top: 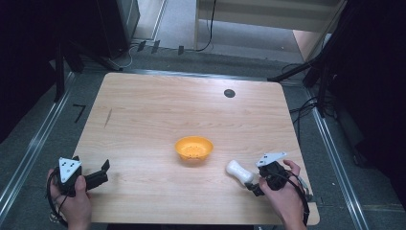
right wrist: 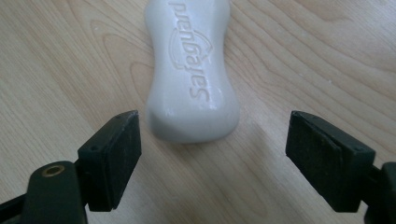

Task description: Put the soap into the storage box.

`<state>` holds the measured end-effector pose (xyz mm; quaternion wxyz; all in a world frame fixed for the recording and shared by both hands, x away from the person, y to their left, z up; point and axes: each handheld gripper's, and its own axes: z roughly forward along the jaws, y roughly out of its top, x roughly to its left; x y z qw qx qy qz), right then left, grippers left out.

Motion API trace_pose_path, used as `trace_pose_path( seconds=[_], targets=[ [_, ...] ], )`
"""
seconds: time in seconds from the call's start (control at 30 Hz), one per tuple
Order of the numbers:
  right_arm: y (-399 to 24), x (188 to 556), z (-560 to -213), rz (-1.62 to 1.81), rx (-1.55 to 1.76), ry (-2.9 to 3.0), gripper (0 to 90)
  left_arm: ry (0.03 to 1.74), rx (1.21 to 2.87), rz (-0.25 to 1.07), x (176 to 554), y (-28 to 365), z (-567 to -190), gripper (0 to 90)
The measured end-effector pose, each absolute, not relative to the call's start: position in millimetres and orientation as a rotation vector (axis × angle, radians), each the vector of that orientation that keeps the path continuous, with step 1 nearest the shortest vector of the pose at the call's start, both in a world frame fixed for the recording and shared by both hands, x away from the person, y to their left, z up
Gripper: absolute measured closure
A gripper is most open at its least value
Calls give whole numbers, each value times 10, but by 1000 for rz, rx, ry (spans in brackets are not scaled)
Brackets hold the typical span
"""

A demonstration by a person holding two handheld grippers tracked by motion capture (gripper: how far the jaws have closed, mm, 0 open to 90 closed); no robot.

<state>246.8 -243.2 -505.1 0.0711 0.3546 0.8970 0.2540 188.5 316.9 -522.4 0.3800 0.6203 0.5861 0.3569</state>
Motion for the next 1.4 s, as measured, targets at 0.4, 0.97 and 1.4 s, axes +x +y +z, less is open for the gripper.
trace_pose_path(
  seconds=[0.4,0.97,1.4],
  targets=[
    [-2293,2528,-5047,748,1080,2730,207,1497,1583,913,1887,3166,-5225,0],
    [-2072,2615,-5082,709,1077,2761,286,1500,1578,907,1891,3172,-5227,0],
    [-1972,2675,-5141,672,1073,2769,361,1503,1580,898,1892,3181,-5224,0]
  ],
)
